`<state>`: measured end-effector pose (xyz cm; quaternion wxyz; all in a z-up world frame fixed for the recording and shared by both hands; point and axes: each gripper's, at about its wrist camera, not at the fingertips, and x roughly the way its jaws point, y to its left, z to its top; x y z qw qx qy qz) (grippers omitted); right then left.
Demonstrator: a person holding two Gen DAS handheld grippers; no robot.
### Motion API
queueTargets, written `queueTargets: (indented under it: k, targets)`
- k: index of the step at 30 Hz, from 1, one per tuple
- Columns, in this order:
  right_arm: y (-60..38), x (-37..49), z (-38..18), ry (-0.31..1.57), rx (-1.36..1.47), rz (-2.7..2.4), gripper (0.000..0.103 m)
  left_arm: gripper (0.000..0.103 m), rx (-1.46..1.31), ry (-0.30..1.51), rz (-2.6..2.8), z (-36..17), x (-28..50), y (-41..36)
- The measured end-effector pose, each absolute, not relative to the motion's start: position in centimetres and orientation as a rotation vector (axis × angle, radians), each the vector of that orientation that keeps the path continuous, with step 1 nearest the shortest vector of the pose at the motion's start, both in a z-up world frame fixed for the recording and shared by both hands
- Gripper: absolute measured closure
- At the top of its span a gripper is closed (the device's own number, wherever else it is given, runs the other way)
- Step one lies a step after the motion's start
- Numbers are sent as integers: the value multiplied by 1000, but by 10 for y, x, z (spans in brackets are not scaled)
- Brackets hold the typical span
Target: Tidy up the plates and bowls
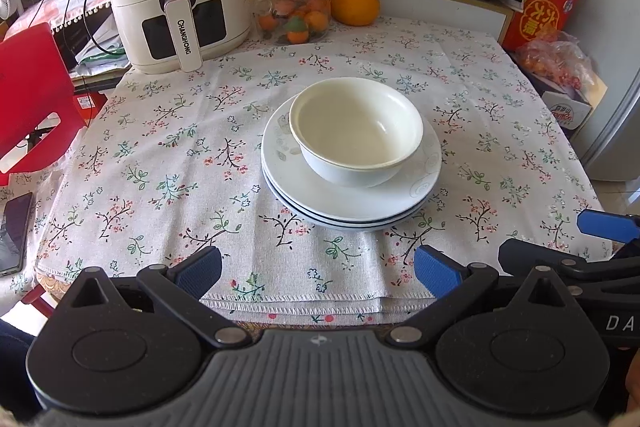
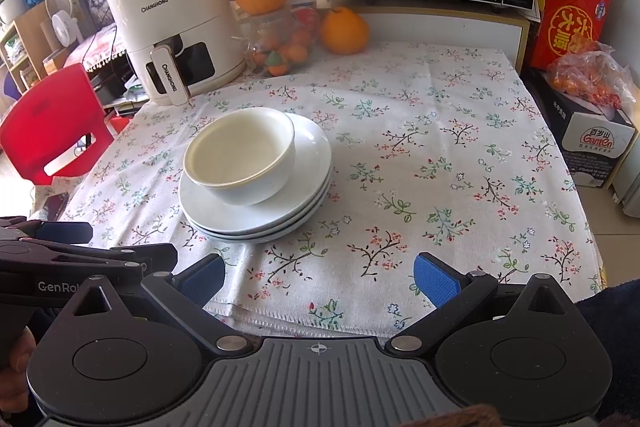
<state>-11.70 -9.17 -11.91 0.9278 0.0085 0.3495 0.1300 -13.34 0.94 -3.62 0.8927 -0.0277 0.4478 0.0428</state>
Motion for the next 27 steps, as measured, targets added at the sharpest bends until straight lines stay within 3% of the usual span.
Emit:
queueTargets:
  k: [27]
  targets:
    - [-93, -116, -119, 721, 34, 264, 2, 1, -48, 926, 86, -35, -132, 9]
